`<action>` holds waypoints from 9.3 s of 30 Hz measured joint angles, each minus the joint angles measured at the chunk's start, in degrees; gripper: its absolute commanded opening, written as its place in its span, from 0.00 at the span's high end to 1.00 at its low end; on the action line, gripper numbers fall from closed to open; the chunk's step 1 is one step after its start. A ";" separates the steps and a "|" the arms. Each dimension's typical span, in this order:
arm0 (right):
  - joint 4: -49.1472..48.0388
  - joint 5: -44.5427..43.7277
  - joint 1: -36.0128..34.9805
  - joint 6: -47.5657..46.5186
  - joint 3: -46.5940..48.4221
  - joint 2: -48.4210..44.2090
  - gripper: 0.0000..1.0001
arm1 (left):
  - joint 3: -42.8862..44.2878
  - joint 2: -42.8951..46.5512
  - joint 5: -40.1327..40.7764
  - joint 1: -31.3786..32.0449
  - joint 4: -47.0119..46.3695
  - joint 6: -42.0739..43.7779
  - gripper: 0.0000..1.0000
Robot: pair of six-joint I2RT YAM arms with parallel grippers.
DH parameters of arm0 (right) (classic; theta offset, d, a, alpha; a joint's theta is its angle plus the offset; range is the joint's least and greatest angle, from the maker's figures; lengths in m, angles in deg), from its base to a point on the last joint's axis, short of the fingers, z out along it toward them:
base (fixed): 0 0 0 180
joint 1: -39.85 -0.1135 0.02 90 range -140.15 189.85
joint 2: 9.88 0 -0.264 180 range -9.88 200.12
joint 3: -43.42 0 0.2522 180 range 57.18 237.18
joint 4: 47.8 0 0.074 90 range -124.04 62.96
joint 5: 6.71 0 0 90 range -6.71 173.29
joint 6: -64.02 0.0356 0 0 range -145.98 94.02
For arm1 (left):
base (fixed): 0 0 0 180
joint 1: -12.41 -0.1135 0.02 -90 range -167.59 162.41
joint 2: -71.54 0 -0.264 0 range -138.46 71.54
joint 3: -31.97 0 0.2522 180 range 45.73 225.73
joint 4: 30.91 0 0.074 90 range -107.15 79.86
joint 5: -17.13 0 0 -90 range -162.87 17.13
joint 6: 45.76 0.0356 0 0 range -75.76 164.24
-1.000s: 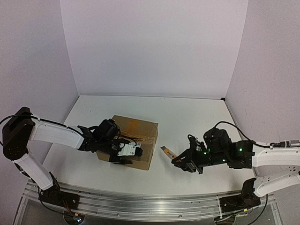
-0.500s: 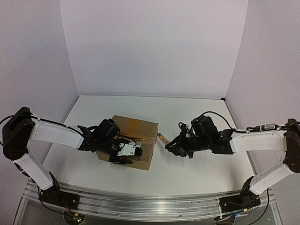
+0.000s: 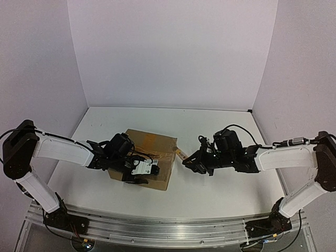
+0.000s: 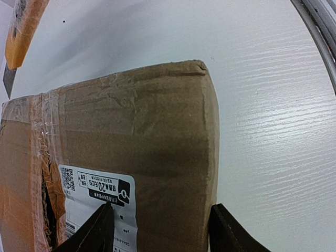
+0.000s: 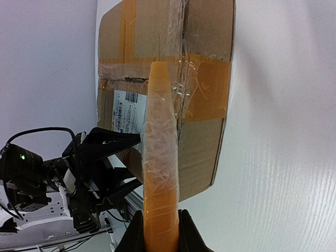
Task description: Unpack the express box
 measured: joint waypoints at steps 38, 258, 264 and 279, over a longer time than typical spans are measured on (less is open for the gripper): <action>-0.41 0.12 1.09 0.42 0.35 4.17 1.00 | -0.02 0.00 0.04 -0.07 -0.04 0.21 0.43; 40.96 -11.77 -1.13 -7.89 16.40 -0.35 1.00 | 81.27 -44.32 -13.57 -26.58 53.02 -8.99 0.00; 41.52 -12.00 -1.03 -9.60 17.01 -0.10 1.00 | 83.14 -48.69 -15.11 -25.32 63.58 -2.74 0.01; 43.02 -15.24 -0.92 -12.41 19.11 -0.12 1.00 | 59.08 -36.55 -15.64 -26.49 55.64 -12.42 0.44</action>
